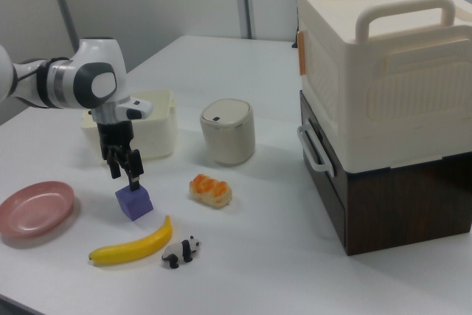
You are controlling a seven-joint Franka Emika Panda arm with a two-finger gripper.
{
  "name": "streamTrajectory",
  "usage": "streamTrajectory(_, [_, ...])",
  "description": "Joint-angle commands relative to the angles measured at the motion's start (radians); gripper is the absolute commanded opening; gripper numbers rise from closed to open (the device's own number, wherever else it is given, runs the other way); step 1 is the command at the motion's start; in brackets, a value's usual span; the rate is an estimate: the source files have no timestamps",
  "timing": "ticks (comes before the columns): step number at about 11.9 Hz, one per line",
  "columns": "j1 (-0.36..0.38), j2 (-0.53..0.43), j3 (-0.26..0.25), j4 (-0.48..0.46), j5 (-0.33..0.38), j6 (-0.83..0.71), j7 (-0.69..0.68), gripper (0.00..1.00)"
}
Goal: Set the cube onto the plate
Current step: 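Move the gripper over the purple cube and lower to grasp it, then lift the purple cube and carry it over the pink plate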
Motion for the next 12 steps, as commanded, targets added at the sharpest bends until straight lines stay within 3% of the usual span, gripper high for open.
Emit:
streamTrajectory(1, [0.001, 0.017, -0.002, -0.018, 0.016, 0.043, 0.020, 1.00])
streamTrajectory(6, [-0.002, 0.060, -0.002, -0.018, 0.005, 0.063, 0.016, 0.99])
streamTrajectory(7, [-0.001, 0.072, -0.002, -0.024, 0.004, 0.106, 0.013, 0.91])
streamTrajectory(8, [0.002, 0.081, -0.002, -0.025, -0.004, 0.112, 0.007, 0.74])
streamTrajectory(9, [0.005, 0.080, -0.002, -0.025, -0.025, 0.109, -0.032, 0.50])
streamTrajectory(10, [0.010, 0.066, -0.002, -0.025, -0.033, 0.083, -0.130, 0.39])
streamTrajectory(12, [0.036, 0.016, 0.001, -0.016, -0.035, 0.004, -0.299, 0.33])
